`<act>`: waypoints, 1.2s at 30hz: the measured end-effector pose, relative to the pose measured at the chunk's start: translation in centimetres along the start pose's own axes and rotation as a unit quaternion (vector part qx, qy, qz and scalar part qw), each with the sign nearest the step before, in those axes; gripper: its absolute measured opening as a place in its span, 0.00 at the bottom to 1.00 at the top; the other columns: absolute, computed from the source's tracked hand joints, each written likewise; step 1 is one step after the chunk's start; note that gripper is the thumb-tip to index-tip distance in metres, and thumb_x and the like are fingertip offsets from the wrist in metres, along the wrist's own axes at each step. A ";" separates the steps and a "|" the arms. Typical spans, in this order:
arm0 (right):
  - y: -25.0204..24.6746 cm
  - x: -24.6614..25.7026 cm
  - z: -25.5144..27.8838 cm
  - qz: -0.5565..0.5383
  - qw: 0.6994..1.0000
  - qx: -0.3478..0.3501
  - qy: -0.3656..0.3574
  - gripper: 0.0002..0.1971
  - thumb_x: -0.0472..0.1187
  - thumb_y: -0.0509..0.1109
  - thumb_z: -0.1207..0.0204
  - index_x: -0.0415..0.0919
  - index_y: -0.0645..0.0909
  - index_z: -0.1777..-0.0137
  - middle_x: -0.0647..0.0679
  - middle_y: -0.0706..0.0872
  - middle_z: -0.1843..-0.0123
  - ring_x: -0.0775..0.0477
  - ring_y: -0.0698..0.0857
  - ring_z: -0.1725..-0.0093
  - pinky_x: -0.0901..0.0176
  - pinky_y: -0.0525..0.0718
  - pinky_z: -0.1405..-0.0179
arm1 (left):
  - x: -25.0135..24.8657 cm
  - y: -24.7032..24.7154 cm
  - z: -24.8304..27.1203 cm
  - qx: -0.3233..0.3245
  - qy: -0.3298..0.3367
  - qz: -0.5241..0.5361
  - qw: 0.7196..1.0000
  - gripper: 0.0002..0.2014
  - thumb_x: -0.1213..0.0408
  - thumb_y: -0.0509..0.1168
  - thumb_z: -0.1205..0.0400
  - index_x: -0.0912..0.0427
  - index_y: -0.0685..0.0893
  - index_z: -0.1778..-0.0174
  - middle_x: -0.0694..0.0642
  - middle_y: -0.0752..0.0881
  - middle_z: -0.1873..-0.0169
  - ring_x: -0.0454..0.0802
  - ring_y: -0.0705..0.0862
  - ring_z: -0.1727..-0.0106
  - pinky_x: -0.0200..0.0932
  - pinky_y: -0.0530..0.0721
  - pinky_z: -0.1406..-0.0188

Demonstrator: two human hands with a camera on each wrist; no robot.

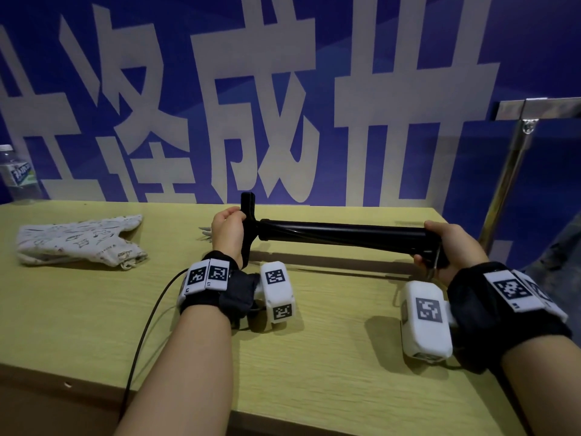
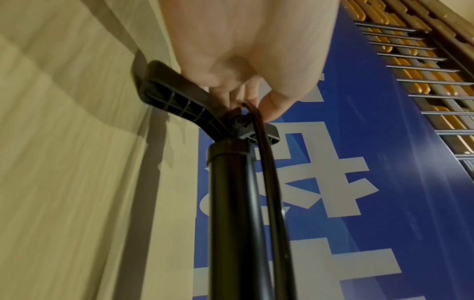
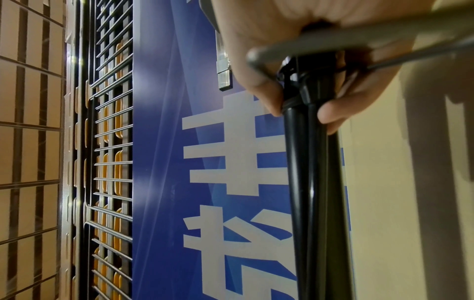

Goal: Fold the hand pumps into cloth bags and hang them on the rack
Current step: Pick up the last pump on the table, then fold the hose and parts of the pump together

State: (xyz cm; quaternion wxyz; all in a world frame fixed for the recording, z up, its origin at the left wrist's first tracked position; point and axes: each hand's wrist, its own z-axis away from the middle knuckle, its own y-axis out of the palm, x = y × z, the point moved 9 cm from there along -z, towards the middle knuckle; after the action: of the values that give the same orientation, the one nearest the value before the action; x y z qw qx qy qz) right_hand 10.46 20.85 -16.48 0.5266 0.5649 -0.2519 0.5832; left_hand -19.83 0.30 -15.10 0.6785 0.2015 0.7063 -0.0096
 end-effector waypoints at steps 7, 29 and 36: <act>-0.3 -0.7 -0.2 0.008 1.000 -0.002 0.030 0.08 0.41 0.63 0.19 0.37 0.73 0.57 0.41 0.79 0.60 0.47 0.79 0.65 0.70 0.79 0.86 | 0.4 -0.6 0.4 -0.012 -0.002 0.073 0.997 0.07 0.73 0.63 0.20 0.58 0.79 0.62 0.55 0.82 0.67 0.48 0.81 0.69 0.39 0.81 0.72; 0.7 -0.9 -0.2 0.162 0.985 0.017 0.050 0.11 0.44 0.57 0.17 0.37 0.72 0.55 0.39 0.80 0.57 0.40 0.81 0.59 0.47 0.78 0.48 | 0.5 -0.3 -0.9 -0.007 0.052 -0.292 0.955 0.09 0.73 0.49 0.16 0.57 0.70 0.45 0.64 0.78 0.49 0.58 0.76 0.55 0.46 0.72 0.60; 0.5 0.0 -0.1 0.215 0.975 0.024 0.042 0.20 0.49 0.55 0.16 0.32 0.72 0.36 0.39 0.80 0.43 0.39 0.81 0.41 0.45 0.75 0.31 | 0.4 -1.0 -1.0 -0.023 0.049 -0.273 0.960 0.15 0.79 0.51 0.23 0.55 0.73 0.51 0.55 0.72 0.68 0.51 0.70 0.71 0.42 0.66 0.74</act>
State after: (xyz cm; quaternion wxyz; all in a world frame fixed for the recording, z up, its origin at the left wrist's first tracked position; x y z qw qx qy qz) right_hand 9.98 20.82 -16.35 0.3853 0.4847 -0.3310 0.7120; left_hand -21.06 -0.26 -15.70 0.6192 -0.0150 0.7669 -0.1683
